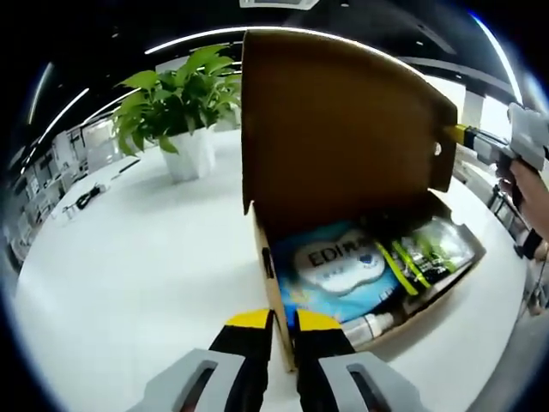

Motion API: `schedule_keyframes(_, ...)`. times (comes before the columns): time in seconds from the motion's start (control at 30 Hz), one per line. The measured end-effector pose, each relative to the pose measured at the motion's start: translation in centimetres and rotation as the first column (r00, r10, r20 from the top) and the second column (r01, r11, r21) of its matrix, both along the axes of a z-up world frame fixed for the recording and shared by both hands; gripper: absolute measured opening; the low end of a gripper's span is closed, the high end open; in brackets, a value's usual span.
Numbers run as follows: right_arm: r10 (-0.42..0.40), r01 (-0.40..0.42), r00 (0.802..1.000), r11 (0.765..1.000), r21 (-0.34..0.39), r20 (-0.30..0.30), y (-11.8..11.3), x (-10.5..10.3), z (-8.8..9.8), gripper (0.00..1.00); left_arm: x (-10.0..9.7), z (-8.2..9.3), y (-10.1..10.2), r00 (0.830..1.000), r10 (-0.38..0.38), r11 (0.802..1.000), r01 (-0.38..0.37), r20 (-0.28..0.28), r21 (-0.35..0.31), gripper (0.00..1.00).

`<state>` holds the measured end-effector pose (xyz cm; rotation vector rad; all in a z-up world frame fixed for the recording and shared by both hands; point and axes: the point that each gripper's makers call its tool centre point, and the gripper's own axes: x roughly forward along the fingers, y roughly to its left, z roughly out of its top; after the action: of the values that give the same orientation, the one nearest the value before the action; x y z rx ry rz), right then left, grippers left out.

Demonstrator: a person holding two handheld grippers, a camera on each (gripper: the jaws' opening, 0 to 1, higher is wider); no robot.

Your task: Operate the shoe box by opening the lid, removing the specified soft item, and placing it in the target area until the item is outside and the box remains undamaged.

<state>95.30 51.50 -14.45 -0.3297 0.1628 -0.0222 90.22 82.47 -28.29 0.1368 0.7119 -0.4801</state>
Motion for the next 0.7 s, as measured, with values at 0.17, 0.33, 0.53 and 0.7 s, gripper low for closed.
schedule_keyframes(0.17,-0.003,0.003,1.0,1.0,0.005,-0.012,-0.2,1.1,-0.1,0.01,-0.1,0.0,0.0,1.0,0.002,1.0,-0.002,0.001,-0.007,0.09)
schedule_keyframes(0.33,-0.004,0.004,1.0,1.0,0.007,-0.014,-0.4,1.4,-0.2,0.01,-0.1,-0.1,0.1,1.0,0.006,1.0,-0.006,0.002,-0.011,0.08)
schedule_keyframes(0.53,-0.006,0.006,1.0,1.0,0.01,-0.016,-0.5,1.9,-0.3,0.01,0.0,-0.1,0.1,1.0,0.004,1.0,-0.004,0.002,-0.013,0.08)
schedule_keyframes(0.7,-0.009,0.009,1.0,1.0,0.017,-0.026,-0.7,2.8,-0.4,0.01,-0.1,-0.1,0.0,1.0,0.0,1.0,0.0,0.003,-0.013,0.09)
